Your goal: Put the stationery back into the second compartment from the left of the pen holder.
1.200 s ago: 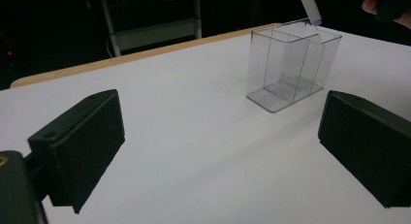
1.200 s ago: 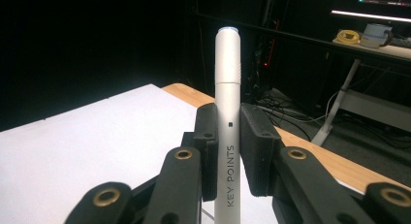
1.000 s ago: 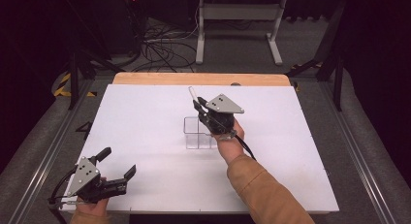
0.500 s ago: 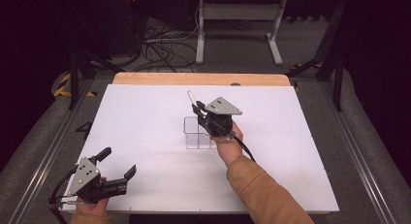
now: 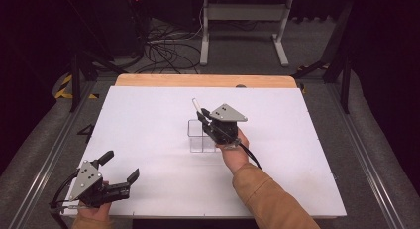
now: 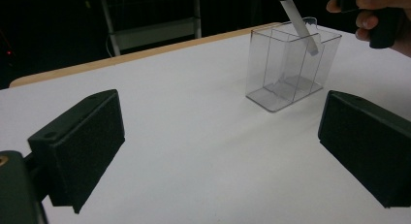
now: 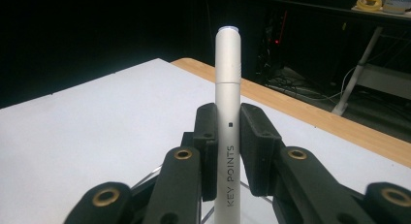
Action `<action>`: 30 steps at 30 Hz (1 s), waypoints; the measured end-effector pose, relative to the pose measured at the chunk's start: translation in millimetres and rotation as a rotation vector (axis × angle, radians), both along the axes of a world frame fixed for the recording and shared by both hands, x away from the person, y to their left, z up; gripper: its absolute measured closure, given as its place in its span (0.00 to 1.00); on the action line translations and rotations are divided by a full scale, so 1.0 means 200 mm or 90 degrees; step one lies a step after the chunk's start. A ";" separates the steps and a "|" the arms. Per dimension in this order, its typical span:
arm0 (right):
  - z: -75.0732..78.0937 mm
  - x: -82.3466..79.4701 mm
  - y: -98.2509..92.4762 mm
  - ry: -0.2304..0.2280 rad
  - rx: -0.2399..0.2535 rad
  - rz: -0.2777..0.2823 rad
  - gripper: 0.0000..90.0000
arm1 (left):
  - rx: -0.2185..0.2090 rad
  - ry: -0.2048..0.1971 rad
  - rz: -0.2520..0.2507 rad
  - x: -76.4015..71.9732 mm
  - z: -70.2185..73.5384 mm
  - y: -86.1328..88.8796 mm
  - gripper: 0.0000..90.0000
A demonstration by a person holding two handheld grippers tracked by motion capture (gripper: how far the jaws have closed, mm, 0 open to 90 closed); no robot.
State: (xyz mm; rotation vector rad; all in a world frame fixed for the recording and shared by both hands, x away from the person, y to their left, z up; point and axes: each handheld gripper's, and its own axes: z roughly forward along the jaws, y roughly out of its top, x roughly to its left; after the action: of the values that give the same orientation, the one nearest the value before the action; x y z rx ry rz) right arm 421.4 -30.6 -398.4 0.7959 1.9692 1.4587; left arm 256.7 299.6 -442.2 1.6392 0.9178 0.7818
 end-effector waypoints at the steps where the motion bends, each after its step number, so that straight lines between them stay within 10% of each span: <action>1: 0.00 0.00 0.00 0.001 0.000 0.000 0.86 | 0.000 0.000 0.000 0.00 0.00 0.00 0.04; 11: -0.01 0.00 0.00 0.000 -0.012 -0.002 0.86 | 0.000 0.000 0.000 0.00 0.00 0.00 0.04; 19: 0.03 -0.04 0.00 -0.045 -0.031 0.002 0.34 | 0.002 0.001 -0.002 0.00 0.00 0.00 0.04; 30: 0.18 -0.11 -0.04 -0.047 -0.007 0.031 0.25 | 0.000 0.001 -0.002 0.00 0.00 0.00 0.04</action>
State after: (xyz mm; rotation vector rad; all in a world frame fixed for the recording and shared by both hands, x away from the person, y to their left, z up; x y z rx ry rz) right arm 399.6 -38.2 -362.7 0.6828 1.9521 1.4829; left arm 257.3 299.5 -442.2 1.6404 0.9169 0.7787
